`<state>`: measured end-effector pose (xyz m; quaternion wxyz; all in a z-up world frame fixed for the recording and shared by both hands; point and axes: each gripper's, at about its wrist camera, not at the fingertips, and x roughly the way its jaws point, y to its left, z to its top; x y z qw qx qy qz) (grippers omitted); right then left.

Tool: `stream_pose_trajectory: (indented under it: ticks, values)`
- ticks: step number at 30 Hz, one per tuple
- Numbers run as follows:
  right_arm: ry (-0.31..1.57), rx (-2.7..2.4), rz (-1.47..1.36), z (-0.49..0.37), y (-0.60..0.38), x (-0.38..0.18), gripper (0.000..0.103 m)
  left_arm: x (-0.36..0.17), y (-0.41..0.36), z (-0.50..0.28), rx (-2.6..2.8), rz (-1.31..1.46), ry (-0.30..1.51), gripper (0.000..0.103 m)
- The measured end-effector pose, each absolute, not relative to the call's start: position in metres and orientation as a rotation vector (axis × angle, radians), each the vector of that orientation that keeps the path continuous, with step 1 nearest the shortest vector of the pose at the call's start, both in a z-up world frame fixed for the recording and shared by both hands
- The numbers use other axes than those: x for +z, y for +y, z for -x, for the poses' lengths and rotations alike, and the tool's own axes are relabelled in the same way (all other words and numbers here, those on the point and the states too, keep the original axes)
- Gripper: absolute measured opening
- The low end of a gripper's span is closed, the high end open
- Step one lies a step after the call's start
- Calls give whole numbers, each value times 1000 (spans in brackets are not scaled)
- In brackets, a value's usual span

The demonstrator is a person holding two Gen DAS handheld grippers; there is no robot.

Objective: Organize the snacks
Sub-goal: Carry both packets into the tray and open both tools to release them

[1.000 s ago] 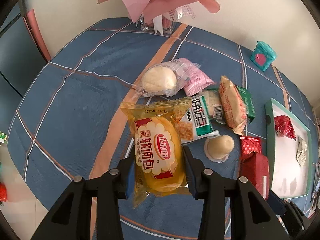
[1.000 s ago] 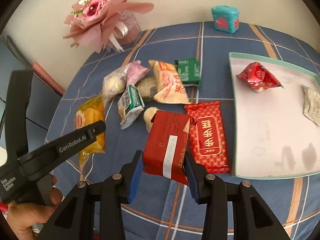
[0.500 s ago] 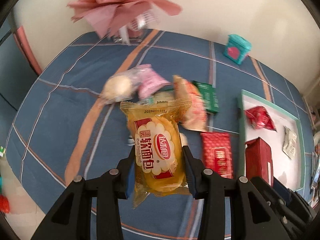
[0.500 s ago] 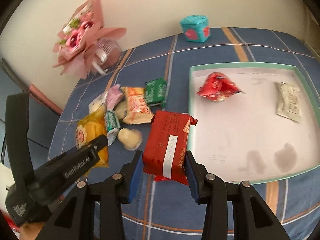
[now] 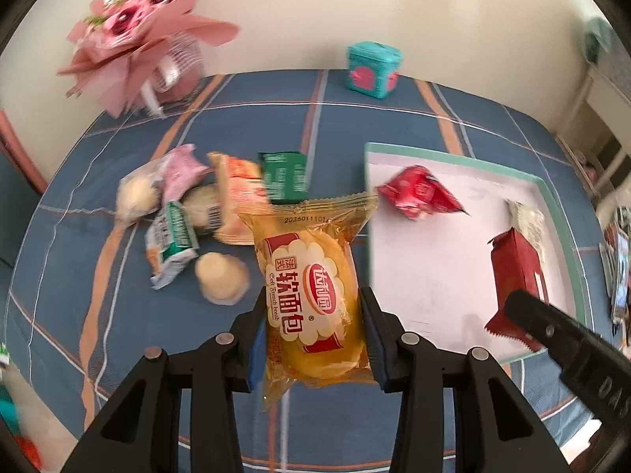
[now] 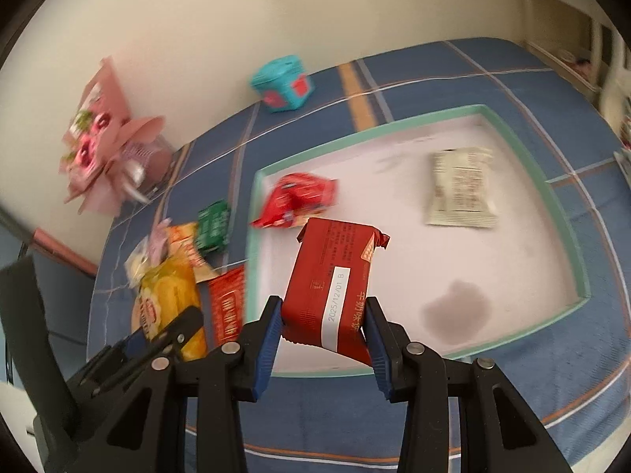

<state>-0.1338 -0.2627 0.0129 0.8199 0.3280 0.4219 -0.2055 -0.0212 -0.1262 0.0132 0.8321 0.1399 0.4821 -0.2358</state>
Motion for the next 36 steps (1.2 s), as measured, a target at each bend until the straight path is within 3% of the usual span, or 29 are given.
stream_pose_trajectory:
  ticks: [18, 36]
  values:
    - [869, -679, -797, 205, -349, -5, 44, -7, -197, 69, -625, -436, 980, 43]
    - [915, -714, -765, 193, -364, -25, 44, -29, -219, 64, -630, -494, 975, 43]
